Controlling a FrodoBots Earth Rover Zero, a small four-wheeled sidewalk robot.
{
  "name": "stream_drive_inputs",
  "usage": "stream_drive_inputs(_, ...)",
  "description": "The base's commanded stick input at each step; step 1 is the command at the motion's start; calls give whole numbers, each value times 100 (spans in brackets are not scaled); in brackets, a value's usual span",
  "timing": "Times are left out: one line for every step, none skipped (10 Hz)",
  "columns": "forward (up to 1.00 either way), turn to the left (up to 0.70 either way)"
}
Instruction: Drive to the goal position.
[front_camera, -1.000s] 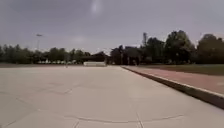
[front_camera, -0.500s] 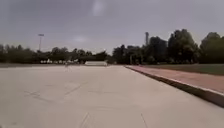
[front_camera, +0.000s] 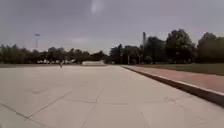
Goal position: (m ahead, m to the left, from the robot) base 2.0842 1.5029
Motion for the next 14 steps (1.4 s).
stream_drive_inputs(100, 0)
stream_drive_inputs(100, 0)
stream_drive_inputs(100, 0)
stream_drive_inputs(100, 0)
stream_drive_inputs(100, 0)
stream_drive_inputs(100, 0)
stream_drive_inputs(100, 0)
stream_drive_inputs(100, -2)
stream_drive_inputs(100, -25)
stream_drive_inputs(100, -40)
stream_drive_inputs(100, -40)
stream_drive_inputs(100, -40)
stream_drive_inputs(100, -34)
stream_drive_inputs(100, -13)
